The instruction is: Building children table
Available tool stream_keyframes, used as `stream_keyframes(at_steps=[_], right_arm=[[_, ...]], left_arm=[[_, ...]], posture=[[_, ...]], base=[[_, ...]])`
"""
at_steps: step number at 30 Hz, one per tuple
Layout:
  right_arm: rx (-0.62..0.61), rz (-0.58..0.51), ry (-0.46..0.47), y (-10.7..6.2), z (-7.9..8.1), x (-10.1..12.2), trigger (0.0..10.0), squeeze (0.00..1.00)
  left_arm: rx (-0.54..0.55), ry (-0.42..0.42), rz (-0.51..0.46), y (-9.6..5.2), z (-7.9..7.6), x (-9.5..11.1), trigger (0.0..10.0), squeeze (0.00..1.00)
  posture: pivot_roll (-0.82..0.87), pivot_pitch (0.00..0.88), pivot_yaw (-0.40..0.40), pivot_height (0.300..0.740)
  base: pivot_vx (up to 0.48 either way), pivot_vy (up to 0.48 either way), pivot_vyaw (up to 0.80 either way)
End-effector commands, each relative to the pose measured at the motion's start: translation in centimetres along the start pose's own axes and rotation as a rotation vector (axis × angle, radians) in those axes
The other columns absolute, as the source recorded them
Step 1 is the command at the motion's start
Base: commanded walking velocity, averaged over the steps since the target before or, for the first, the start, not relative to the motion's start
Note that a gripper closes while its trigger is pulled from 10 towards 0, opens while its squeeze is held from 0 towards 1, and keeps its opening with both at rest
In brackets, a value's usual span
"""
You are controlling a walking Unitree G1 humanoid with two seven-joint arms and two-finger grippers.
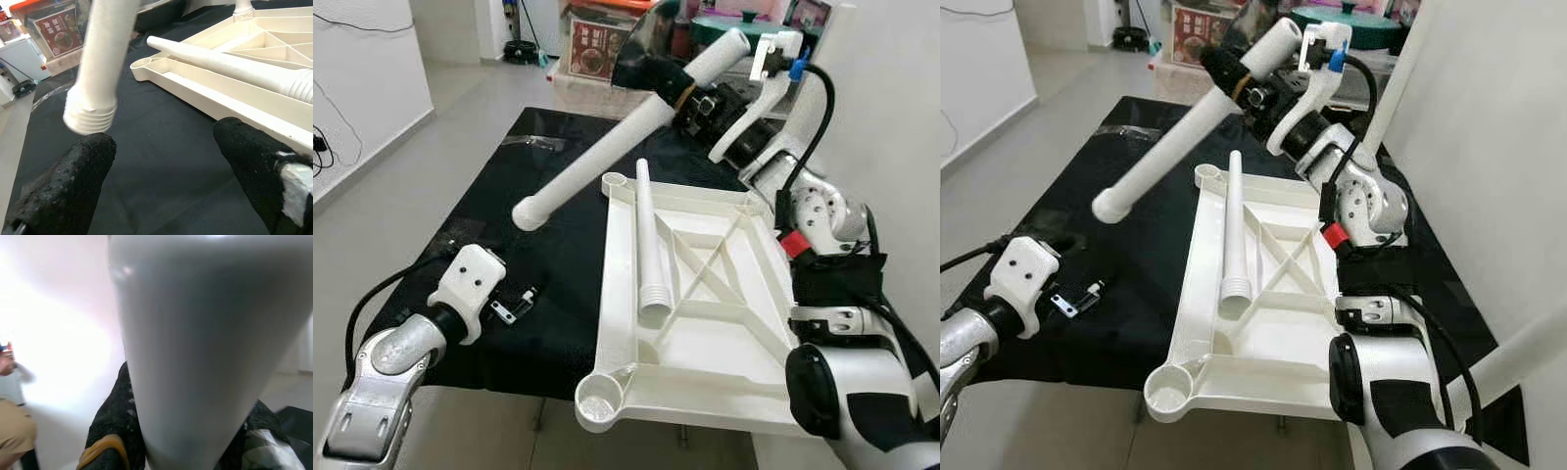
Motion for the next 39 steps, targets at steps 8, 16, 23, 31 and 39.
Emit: stream_keyframes(at_steps=[8, 16, 23, 31, 39], right_arm=[[0.183, 0.056, 0.02, -0.1, 3.4, -0.3, 0.0, 0.0], [0.247, 0.138, 0.021, -0.6, 4.7, -1.6, 0.0, 0.0], [0.246, 0.148, 0.027, -0.8, 4.9, -1.7, 0.0, 0.0], [0.29, 0.145, 0.052, -1.0, 5.8, -1.0, 0.0, 0.0], [0.35, 0.134, 0.089, -1.1, 6.7, -0.5, 0.0, 0.0]], left_arm=[[-0.064, 0.031, 0.027, 0.3, 0.0, -0.4, 10.0, 0.0], [-0.037, 0.089, 0.016, 0.7, 1.1, 0.4, 10.0, 0.0], [-0.024, 0.11, 0.022, 0.8, 1.5, 0.6, 10.0, 0.0], [-0.028, 0.109, 0.048, 0.8, 1.6, -0.1, 10.0, 0.0], [-0.019, 0.101, 0.072, 0.9, 1.6, -0.9, 10.0, 0.0]], posture=[[0.07, 0.0, -0.096, 0.74], [0.07, 0.0, -0.095, 0.74], [0.07, 0.0, -0.094, 0.74], [0.06, 0.0, -0.091, 0.74], [0.06, 0.0, -0.09, 0.74]], base=[[0.0, 0.0, 0.0], [0.0, 0.0, 0.0], [0.0, 0.0, 0.0], [0.0, 0.0, 0.0], [0.0, 0.0, 0.0]])
Point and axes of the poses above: a point about 5 cm out from each wrist's last joint towards the gripper, its own y axis pointing out of the wrist towards the gripper, its own x axis along the axis of the wrist's last joint, z = x × y, the point moved 1 cm from there along y, pointing out of the wrist towards the gripper, and after that the axes turned 4 degrees about y, right-handed, at the moved point
